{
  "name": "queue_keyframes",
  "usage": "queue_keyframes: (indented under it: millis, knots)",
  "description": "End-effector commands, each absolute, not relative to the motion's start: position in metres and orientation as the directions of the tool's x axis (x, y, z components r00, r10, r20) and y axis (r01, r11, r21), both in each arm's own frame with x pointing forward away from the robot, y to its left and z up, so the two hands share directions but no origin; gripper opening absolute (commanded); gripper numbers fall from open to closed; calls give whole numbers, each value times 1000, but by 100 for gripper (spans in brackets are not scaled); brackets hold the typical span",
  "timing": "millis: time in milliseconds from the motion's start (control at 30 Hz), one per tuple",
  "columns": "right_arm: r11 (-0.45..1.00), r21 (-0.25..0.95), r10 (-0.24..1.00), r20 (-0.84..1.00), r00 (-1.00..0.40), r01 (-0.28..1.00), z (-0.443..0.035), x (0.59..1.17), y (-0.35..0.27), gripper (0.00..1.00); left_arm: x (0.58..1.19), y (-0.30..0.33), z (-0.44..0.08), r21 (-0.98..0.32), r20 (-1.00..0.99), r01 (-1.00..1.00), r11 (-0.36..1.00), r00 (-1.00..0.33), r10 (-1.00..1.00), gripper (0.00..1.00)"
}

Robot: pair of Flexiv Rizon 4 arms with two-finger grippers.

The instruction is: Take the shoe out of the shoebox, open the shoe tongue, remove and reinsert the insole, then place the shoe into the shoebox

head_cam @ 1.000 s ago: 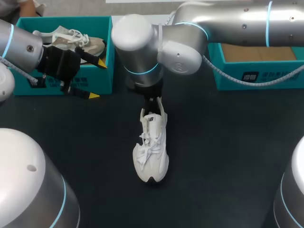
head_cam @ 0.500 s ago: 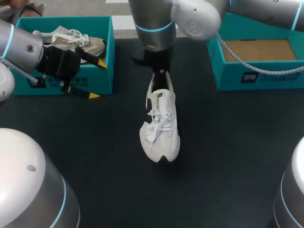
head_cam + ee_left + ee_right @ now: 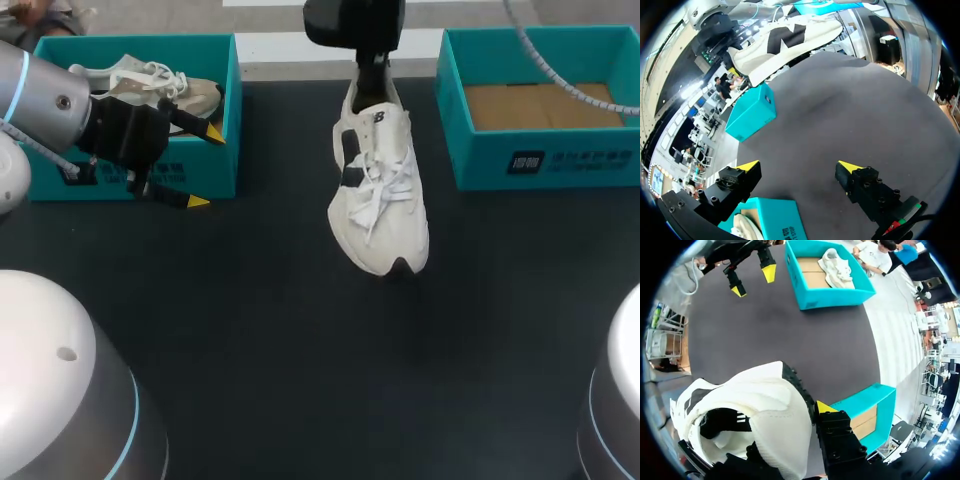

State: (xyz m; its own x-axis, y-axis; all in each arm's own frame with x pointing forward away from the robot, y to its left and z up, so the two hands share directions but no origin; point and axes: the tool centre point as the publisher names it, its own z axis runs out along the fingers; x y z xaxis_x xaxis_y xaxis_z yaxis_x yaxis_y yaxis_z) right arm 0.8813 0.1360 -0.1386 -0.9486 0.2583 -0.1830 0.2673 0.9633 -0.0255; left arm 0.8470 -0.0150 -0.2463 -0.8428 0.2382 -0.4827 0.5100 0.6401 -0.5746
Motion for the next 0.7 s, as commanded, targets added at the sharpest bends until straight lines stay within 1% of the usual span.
queue_keyframes:
  millis: [33,367,400,467,600,667,700]
  knots:
    - [963,-25,259,-190,-947,268,-128,876,135,0,846,-15,-246,-572,-482,509,643,-843,239,100]
    - [963,-25,259,-190,-947,268,-128,876,135,0,846,-15,-246,-572,-482,509,643,-843,239,100]
    - [966,-43,241,-189,-952,253,-128,881,131,0,846,-15,-246,-572,-482,509,643,-843,239,100]
    - [969,-38,230,-197,-953,242,-128,892,118,0,846,-15,-246,-572,-482,509,643,-843,239,100]
    - [976,-91,183,-171,-968,200,-128,914,78,0,846,-15,-246,-572,-482,509,643,-843,239,100]
    - [977,-81,184,-160,-970,198,-129,927,56,0,846,-15,-246,-572,-482,509,643,-843,239,100]
    - [976,-108,172,-154,-973,190,-129,935,44,0,846,-15,-246,-572,-482,509,643,-843,239,100]
